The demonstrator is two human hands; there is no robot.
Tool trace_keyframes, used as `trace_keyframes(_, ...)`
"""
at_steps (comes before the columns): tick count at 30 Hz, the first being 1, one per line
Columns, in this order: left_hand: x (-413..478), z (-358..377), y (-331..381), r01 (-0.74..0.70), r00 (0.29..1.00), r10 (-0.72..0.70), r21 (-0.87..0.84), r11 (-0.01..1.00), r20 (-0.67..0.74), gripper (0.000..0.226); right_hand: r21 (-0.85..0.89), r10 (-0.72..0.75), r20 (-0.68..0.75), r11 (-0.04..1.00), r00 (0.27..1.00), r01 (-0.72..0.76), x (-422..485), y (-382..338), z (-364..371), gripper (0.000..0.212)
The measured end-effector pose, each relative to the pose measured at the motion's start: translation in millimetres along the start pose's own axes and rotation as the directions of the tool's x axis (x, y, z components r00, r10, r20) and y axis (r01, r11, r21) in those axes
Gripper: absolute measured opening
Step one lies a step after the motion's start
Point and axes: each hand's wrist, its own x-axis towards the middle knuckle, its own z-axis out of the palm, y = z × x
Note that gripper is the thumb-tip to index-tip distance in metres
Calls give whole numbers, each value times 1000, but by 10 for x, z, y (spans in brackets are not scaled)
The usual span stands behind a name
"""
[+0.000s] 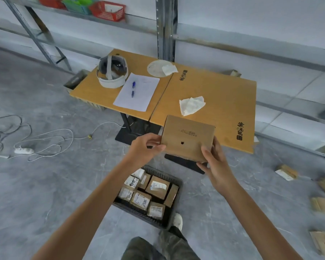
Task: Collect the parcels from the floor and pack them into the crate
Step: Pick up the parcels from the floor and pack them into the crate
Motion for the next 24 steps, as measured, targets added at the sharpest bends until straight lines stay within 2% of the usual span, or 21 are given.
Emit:
trace_keyframes(4,206,-113,-262,72,996,-70,-33,997,45,28,23,37,-57,999,998,-35,207,235,150,67)
trace_keyframes(8,372,-261,-591,161,982,-155,-49,986,105,31,90,139,-137,988,981,-127,336,538,418,54)
trace_keyframes(12,547,-416,-953,226,962,-220,-17,974,164,32,62,216,-151,976,965,-209,429,828,791,50)
trace_keyframes(16,744,-582,-1391,254,943,-257,43,966,212,34,171,308,-195,945,931,-277,582,1117,1097,53)
trace_keyframes(18,850,-647,-1611,254,935,-257,44,966,243,32,239,355,-232,923,906,-300,685,1295,1177,49)
trace_keyframes(21,982,-635,-1962,271,915,-269,37,962,301,32,323,444,-285,879,849,-351,822,1639,1283,30)
trace_keyframes(24,1072,-520,-2394,379,849,-380,77,922,367,30,381,544,-336,825,769,-417,968,2119,1340,27)
